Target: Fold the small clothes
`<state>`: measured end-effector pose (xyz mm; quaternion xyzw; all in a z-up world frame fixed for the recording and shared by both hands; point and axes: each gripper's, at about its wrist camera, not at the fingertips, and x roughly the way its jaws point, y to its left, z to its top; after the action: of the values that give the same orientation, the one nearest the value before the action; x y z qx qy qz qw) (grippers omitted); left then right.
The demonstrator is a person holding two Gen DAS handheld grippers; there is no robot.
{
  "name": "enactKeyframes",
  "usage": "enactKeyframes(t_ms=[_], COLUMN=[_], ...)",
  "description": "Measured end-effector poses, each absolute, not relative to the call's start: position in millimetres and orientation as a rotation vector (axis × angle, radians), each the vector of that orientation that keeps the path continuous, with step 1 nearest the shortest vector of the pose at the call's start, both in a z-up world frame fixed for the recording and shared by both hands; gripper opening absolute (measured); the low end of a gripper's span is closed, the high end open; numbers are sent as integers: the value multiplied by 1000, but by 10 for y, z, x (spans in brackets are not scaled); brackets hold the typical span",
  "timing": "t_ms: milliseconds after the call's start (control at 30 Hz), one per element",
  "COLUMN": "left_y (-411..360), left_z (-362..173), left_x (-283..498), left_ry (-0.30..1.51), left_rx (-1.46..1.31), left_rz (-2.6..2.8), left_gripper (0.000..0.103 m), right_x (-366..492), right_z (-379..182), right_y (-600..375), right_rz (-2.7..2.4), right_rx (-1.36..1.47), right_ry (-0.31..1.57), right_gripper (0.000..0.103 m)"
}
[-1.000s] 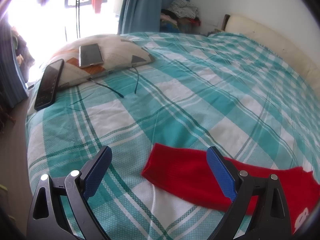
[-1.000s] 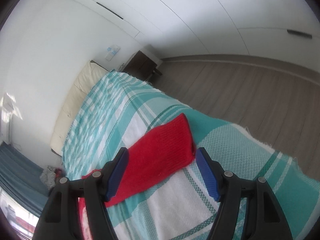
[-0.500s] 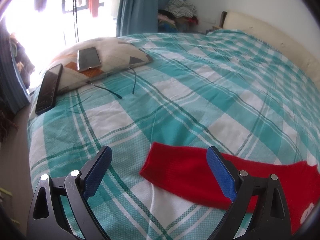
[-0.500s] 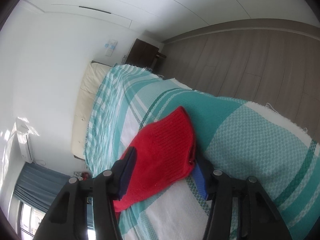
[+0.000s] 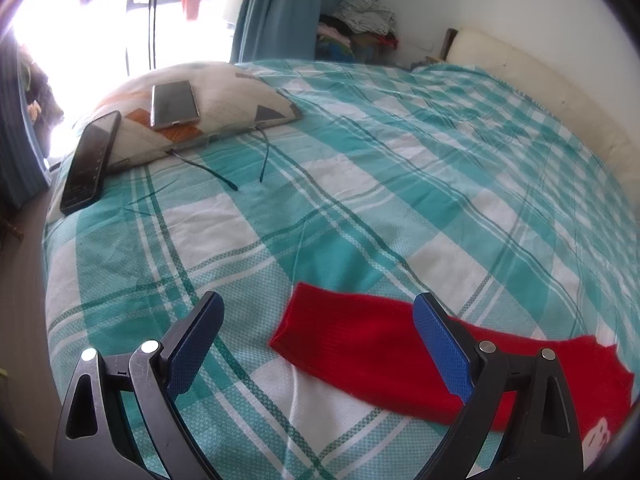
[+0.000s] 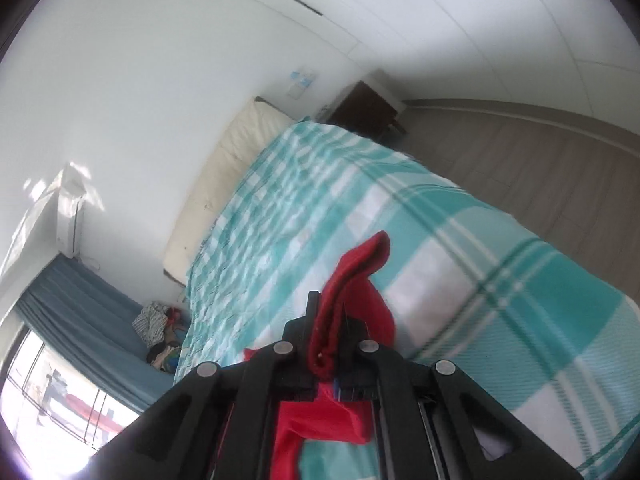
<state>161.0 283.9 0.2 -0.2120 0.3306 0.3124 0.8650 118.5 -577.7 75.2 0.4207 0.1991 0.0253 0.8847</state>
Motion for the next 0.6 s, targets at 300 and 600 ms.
enactKeyframes(t_ms=[300,600], left_y=[2959,3012], left_z=[4,-39], left_x=[1530,1555], left_ry=[682,702], left_rx=[-511,-525], left_rz=[646,647], left_gripper=[96,96], right_x=[2283,2862], right_z=[1535,488], right_y=[-3471,-1881], right_rz=[393,610], right_rx=[539,446], right_ry=[532,890], right_gripper=[4,20])
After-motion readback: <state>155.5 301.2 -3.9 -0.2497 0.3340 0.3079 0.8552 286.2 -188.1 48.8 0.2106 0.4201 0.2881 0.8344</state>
